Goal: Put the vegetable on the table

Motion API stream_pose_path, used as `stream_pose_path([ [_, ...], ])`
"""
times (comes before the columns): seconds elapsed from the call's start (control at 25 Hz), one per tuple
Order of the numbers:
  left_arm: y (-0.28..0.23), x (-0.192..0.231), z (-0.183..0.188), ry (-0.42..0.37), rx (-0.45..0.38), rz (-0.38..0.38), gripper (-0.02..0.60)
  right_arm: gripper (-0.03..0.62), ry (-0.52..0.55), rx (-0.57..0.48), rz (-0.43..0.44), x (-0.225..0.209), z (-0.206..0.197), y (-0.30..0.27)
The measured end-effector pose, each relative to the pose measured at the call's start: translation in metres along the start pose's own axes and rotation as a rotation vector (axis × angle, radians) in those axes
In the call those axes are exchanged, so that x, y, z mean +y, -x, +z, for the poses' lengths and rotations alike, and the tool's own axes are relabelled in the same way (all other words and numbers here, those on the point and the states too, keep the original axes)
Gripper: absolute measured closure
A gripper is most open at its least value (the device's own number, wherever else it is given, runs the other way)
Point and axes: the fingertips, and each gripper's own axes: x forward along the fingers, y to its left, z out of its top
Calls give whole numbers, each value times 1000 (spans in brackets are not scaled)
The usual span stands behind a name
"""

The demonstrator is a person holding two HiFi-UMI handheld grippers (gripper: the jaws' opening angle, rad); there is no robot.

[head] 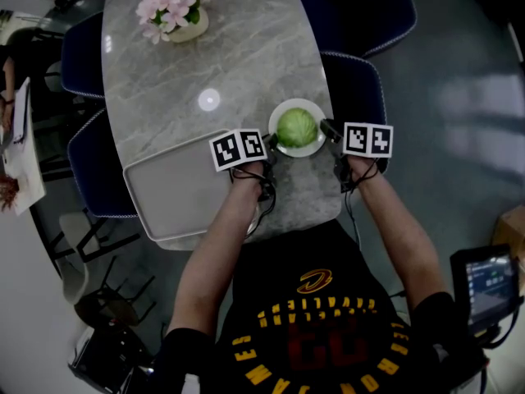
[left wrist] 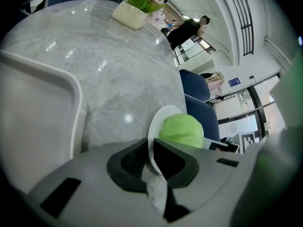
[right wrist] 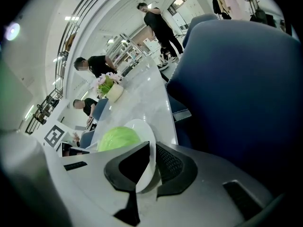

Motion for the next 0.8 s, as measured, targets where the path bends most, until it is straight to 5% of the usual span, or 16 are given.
stream_pose_path([
  [0.44,0,-3,2,-15,-13,4,554,559,7,-17,-26,-2,-1,0],
  [0.8,3,-1,4,-113,-48,63,525,557,61,-40,-74,-3,1,2],
])
